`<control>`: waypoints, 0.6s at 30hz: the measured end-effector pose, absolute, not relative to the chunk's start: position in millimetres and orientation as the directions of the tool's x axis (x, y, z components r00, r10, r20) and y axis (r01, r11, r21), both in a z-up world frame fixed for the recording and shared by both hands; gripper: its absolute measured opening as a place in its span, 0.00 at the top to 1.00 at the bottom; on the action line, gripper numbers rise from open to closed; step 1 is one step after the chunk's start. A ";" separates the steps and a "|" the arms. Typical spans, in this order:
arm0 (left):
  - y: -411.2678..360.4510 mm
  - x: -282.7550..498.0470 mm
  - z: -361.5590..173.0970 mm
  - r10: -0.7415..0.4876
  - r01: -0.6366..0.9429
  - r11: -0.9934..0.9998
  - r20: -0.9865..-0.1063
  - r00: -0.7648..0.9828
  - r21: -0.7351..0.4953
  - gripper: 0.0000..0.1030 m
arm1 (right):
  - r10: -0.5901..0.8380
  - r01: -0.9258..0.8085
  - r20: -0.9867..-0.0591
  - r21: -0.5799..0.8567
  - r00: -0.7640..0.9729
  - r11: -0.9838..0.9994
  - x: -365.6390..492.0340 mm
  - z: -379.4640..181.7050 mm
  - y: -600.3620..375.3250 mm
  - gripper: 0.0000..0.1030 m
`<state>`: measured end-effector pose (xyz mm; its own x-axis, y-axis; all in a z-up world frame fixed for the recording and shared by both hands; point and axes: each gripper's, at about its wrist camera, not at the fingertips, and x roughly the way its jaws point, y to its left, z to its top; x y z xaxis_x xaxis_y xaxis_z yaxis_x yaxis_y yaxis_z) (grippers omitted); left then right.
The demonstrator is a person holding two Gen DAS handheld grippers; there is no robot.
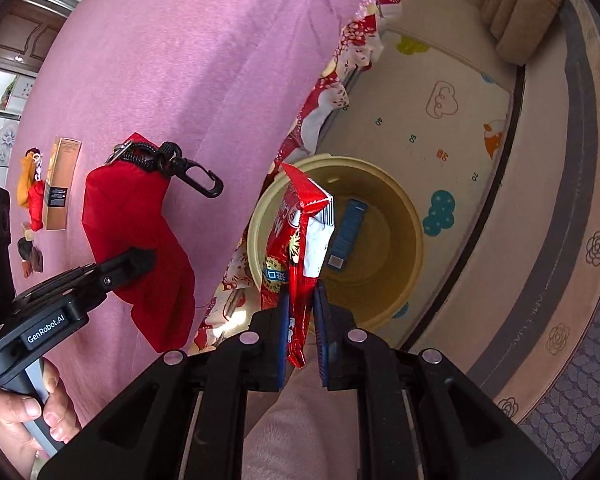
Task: Collect trash
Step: 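Carry pouch and candy wrapper to the yellow bucket and release both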
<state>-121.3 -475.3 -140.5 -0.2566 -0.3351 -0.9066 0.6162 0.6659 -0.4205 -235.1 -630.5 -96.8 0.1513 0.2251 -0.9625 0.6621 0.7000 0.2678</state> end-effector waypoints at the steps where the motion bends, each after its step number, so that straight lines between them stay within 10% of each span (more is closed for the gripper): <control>1: -481.2 -125.7 -145.8 -0.323 0.626 0.660 -0.909 -0.262 -0.415 0.93 | 0.230 0.670 -0.961 0.274 0.157 0.690 -239.0 -100.1 -634.2 0.88; 4: -499.6 -136.5 -155.1 -0.272 0.671 0.639 -0.926 -0.261 -0.377 0.75 | 0.235 0.688 -0.959 0.277 0.158 0.671 -246.8 -109.1 -644.9 0.80; 6: -506.8 -139.9 -155.4 -0.245 0.702 0.628 -0.942 -0.231 -0.336 0.36 | 0.226 0.695 -0.963 0.262 0.146 0.670 -252.6 -113.7 -651.2 0.71; 18: -504.1 -126.0 -152.8 -0.256 0.686 0.641 -0.939 -0.231 -0.344 0.37 | 0.222 0.718 -0.965 0.253 0.140 0.649 -261.6 -116.7 -667.9 0.70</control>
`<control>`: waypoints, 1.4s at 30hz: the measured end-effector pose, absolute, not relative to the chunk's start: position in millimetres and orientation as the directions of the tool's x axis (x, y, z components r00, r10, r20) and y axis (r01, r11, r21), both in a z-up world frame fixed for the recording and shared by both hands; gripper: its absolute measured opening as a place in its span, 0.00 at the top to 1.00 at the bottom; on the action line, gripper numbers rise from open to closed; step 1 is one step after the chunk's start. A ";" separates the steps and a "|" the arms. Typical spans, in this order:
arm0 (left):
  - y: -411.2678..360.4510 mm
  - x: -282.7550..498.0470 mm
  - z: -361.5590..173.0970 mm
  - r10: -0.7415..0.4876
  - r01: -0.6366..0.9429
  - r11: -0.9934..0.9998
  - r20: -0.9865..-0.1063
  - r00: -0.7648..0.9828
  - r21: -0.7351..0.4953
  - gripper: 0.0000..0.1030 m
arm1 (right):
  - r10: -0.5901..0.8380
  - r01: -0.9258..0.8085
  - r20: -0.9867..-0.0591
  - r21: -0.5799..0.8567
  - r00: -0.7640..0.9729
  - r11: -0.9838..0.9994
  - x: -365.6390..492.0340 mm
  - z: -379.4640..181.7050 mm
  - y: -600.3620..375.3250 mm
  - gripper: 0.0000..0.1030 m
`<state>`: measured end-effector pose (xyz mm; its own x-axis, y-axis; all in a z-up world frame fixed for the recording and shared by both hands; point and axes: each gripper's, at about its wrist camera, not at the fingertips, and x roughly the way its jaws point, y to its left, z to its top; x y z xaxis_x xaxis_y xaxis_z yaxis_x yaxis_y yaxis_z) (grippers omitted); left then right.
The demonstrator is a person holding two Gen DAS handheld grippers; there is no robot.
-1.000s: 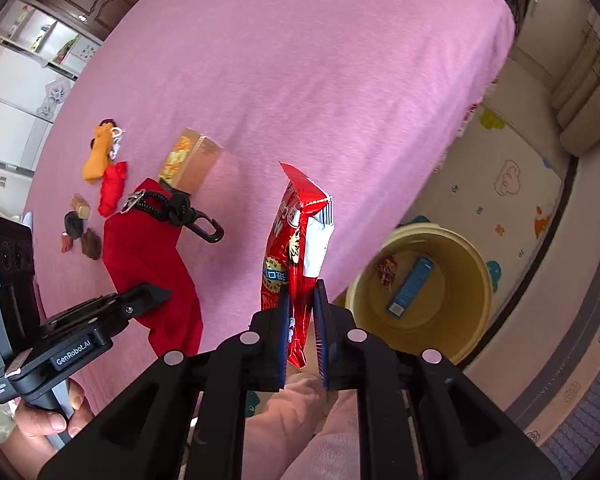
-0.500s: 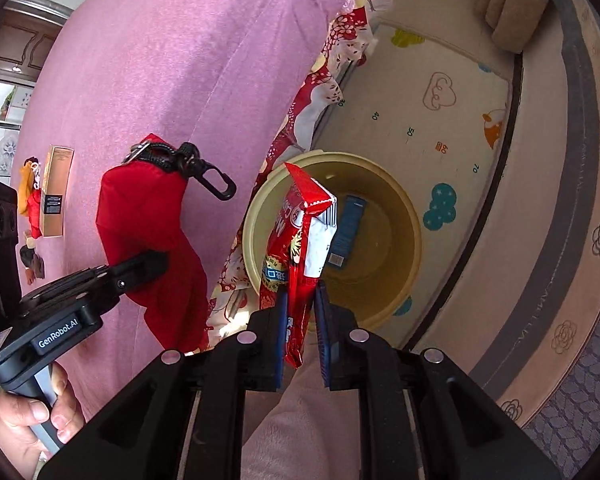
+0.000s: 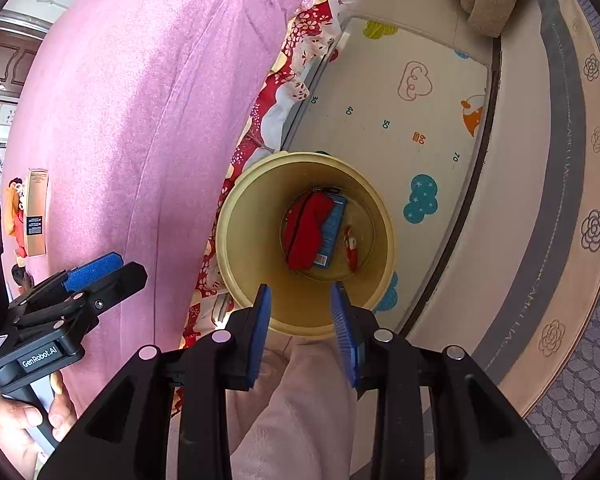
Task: Collect trash
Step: 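Carry pouch and candy wrapper to the yellow bucket and release both, then return both tools to the bed toward the brown sock and red cloth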
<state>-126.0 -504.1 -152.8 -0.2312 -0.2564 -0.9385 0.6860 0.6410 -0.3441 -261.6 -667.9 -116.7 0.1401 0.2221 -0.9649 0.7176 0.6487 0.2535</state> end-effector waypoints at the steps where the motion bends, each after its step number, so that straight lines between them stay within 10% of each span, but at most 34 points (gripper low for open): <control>1: -499.9 -123.0 -149.8 -0.265 0.679 0.646 -0.937 -0.229 -0.348 0.37 | 0.221 0.712 -0.965 0.256 0.145 0.654 -257.2 -113.6 -665.7 0.70; 25: -164.9 19.9 -38.4 -0.309 0.183 0.944 -0.933 0.187 -0.276 0.37 | 0.341 0.173 -0.901 0.393 0.269 0.903 -16.9 -6.3 -404.1 0.69; 42: -58.2 90.2 -52.7 -0.198 -0.087 0.970 -0.946 0.255 -0.226 0.25 | 0.307 0.011 -0.922 0.318 0.236 0.948 100.8 -13.6 -306.7 0.37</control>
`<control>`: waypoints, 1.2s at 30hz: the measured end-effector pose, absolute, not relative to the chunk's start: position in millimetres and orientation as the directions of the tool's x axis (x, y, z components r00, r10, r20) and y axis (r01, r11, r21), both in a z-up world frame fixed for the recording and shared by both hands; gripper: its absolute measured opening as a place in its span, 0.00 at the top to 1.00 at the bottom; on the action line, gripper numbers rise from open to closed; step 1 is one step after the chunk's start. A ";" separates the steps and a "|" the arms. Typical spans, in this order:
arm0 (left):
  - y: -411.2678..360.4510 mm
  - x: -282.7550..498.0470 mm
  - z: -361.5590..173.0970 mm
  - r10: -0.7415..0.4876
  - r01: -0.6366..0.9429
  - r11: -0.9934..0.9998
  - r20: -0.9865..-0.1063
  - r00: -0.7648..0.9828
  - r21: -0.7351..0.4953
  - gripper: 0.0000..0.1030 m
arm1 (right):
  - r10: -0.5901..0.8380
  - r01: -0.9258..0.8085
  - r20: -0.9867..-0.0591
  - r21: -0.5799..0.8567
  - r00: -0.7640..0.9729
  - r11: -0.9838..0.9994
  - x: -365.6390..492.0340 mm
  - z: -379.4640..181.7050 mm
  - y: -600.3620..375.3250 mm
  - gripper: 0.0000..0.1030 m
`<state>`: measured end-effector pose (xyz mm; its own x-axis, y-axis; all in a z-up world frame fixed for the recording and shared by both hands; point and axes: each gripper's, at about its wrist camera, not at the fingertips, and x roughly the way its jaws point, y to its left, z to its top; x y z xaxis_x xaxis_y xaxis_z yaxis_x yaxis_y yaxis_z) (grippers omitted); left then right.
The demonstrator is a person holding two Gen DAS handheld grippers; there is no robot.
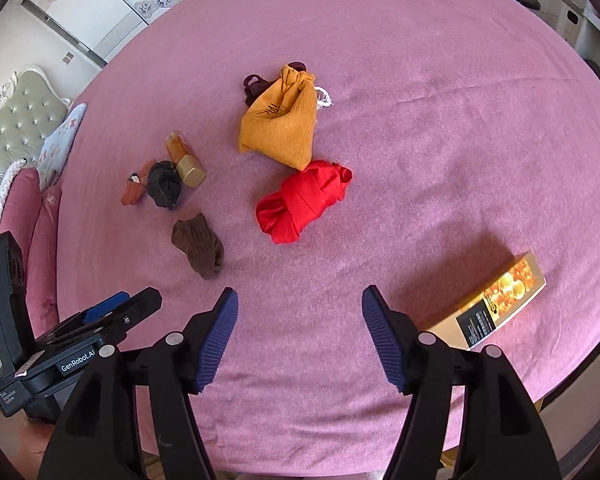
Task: Collect trash
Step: 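Return both tools to the bed toward the brown sock and red cloth, then grasp the brown sock with left tool while right tool grasps the red cloth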
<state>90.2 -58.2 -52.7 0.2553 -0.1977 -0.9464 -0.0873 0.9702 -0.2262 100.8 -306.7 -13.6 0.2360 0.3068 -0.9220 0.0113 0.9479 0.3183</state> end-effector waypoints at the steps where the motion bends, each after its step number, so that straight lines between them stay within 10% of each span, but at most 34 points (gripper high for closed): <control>1: -57.1 95.2 -57.2 -0.195 -0.103 0.969 -0.948 0.251 -0.226 0.25 | 0.302 0.003 -0.925 0.311 0.228 0.950 106.3 -16.6 -305.2 0.35; 10: -45.6 132.2 -106.5 -0.178 -0.255 0.940 -0.964 0.199 -0.226 0.28 | 0.299 -0.014 -0.939 0.301 0.171 0.953 159.0 -52.0 -303.6 0.22; 19: -60.6 161.4 -141.3 -0.124 -0.235 0.960 -0.984 0.126 -0.151 0.60 | 0.310 0.008 -0.943 0.313 0.124 0.950 181.2 -76.3 -302.4 0.22; 22: -58.0 166.9 -138.2 -0.137 -0.233 0.958 -0.982 0.129 -0.165 0.88 | 0.311 0.011 -0.943 0.314 0.115 0.949 186.2 -80.4 -300.1 0.22; 29: -50.0 160.4 -109.2 -0.203 -0.222 0.943 -0.957 0.205 -0.248 0.90 | 0.310 0.063 -0.947 0.316 0.090 0.947 199.3 -94.4 -290.7 0.23; 36: -47.6 148.3 -92.6 -0.249 -0.191 0.937 -0.943 0.223 -0.292 0.90 | 0.286 0.078 -0.958 0.288 0.036 0.954 208.8 -112.3 -277.3 0.65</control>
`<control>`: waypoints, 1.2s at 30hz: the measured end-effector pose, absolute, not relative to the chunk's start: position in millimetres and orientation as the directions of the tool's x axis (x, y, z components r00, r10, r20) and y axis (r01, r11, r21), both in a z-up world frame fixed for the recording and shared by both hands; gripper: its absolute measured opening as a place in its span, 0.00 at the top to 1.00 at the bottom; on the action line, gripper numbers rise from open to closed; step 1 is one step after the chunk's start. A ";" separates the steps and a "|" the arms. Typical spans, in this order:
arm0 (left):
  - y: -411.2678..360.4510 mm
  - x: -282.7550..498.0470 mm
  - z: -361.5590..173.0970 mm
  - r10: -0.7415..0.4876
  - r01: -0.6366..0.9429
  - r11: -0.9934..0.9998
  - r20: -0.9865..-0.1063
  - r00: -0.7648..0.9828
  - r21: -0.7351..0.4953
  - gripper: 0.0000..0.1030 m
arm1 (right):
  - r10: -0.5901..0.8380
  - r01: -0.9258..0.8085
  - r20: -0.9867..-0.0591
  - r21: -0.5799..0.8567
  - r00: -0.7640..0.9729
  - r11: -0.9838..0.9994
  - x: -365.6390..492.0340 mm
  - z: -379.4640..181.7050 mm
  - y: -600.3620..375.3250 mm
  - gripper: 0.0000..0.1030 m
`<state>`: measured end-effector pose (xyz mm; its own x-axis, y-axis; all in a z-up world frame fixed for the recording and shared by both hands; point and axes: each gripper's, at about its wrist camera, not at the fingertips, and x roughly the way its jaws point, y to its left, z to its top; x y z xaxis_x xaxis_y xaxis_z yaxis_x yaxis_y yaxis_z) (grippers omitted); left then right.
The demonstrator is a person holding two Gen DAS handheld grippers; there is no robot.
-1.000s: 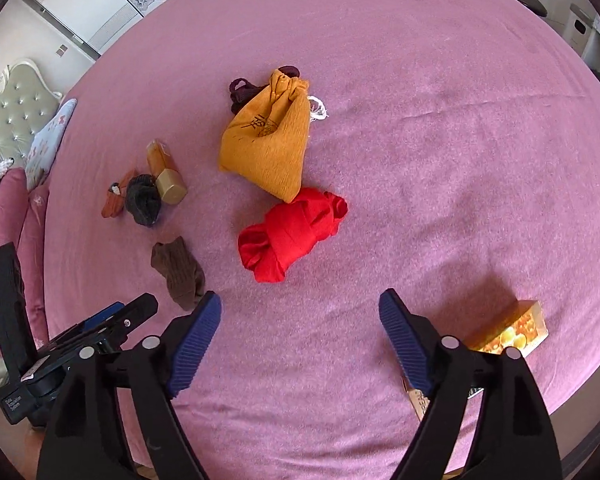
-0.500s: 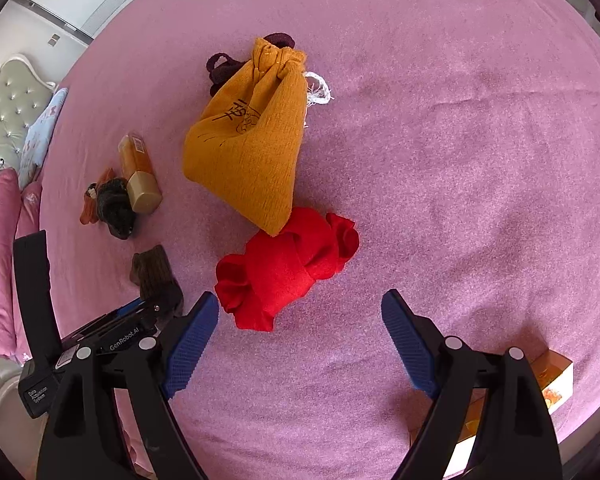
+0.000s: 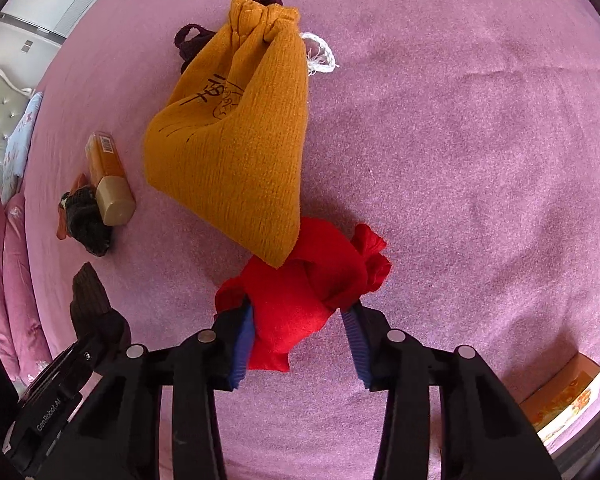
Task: Collect trash
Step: 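Grasp the brown sock with left tool while right tool grasps the red cloth, then carry brown sock and red cloth to the yellow bucket and release both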
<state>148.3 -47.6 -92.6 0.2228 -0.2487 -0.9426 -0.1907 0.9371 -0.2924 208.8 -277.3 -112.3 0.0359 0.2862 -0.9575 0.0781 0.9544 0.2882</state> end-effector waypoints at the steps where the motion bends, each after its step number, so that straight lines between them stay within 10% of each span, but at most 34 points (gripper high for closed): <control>1: -47.8 146.4 -91.5 -0.253 -0.189 0.936 -0.941 0.224 -0.297 0.90 | 0.283 0.067 -0.958 0.285 0.044 0.956 207.9 -110.3 -275.7 0.66; 18: -78.1 98.5 -53.7 -0.330 -0.008 0.941 -0.922 0.203 -0.339 0.90 | 0.312 -0.001 -0.942 0.314 0.125 0.949 111.6 -45.5 -290.9 0.68; 36: -227.7 8.7 -36.9 -0.409 0.392 0.845 -0.912 0.037 -0.364 0.90 | 0.250 0.342 -0.930 0.335 0.270 0.878 -57.9 -11.4 -423.0 0.68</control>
